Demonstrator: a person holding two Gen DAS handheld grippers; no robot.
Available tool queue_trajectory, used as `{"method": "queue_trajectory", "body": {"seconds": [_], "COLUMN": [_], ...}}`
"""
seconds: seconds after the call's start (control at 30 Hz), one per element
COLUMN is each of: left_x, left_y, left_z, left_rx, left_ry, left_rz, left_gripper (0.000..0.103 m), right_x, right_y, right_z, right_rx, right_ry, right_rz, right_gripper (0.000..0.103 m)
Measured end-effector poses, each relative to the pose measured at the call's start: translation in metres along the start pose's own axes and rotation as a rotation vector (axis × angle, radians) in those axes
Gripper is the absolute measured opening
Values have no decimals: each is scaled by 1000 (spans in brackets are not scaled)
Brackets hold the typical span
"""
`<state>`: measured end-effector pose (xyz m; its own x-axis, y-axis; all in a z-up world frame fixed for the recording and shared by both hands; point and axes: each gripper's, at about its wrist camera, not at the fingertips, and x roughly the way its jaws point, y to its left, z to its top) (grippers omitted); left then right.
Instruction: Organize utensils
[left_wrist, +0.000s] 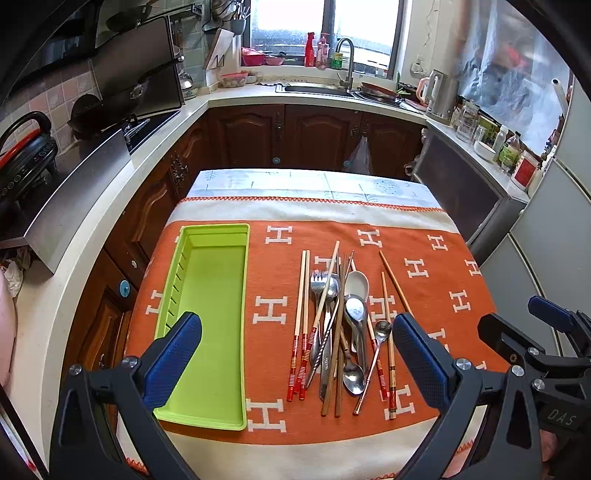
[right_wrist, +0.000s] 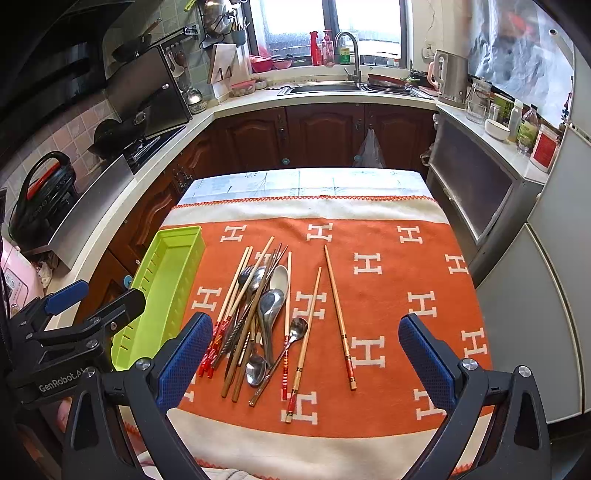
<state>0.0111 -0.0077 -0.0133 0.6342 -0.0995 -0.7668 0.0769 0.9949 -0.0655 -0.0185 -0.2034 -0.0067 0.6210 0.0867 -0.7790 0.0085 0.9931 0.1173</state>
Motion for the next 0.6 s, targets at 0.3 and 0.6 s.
{"method": "queue_trajectory", "body": {"seconds": [0.3, 0.6], "left_x": [2, 5], "left_y": [1, 1], "left_z": [-1, -1], "left_rx": [-1, 2], "left_ry": [4, 10], "left_rz": [5, 8], "left_gripper": [102, 102], "right_x": [1, 2], "right_y": [1, 1], "right_z": [0, 0], "right_rx": [3, 1], "right_ry": [0, 0], "right_rz": [-2, -1], "right_gripper": [102, 102]}}
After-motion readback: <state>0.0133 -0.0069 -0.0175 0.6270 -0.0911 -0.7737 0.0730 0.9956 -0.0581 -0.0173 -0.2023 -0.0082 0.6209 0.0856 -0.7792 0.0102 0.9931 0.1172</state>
